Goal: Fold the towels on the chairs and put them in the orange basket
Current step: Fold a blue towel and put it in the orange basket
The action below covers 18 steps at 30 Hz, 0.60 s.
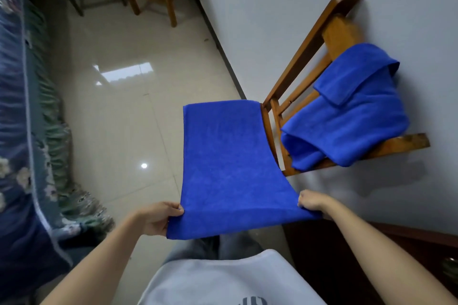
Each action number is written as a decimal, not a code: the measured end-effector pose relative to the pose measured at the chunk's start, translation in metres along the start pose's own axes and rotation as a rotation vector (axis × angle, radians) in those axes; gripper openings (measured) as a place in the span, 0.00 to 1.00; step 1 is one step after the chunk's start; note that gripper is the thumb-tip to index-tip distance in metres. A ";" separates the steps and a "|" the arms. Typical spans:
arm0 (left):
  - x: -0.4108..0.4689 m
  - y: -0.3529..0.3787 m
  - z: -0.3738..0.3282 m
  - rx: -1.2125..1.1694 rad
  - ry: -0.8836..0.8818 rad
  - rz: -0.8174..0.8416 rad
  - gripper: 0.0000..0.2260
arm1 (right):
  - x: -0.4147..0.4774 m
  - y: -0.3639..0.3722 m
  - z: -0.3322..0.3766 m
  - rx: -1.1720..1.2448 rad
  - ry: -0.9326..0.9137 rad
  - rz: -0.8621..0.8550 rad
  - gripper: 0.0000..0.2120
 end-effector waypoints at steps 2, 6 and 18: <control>0.001 0.001 0.001 -0.006 0.003 -0.005 0.12 | 0.002 0.002 -0.002 0.010 0.004 -0.010 0.08; -0.001 0.002 0.001 0.022 -0.013 0.015 0.11 | 0.003 0.001 0.001 0.070 0.004 -0.010 0.06; 0.009 -0.027 -0.066 0.037 0.290 -0.276 0.09 | 0.016 -0.051 0.052 0.412 -0.066 -0.323 0.12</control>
Point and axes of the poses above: each hand's wrist, its own x-axis towards the middle knuckle, its own y-axis out of the palm, z = x × y, the point moved 10 cm from there along x, towards the middle knuckle, and after that the axes turned 5 degrees about y, right-handed, at the moved point
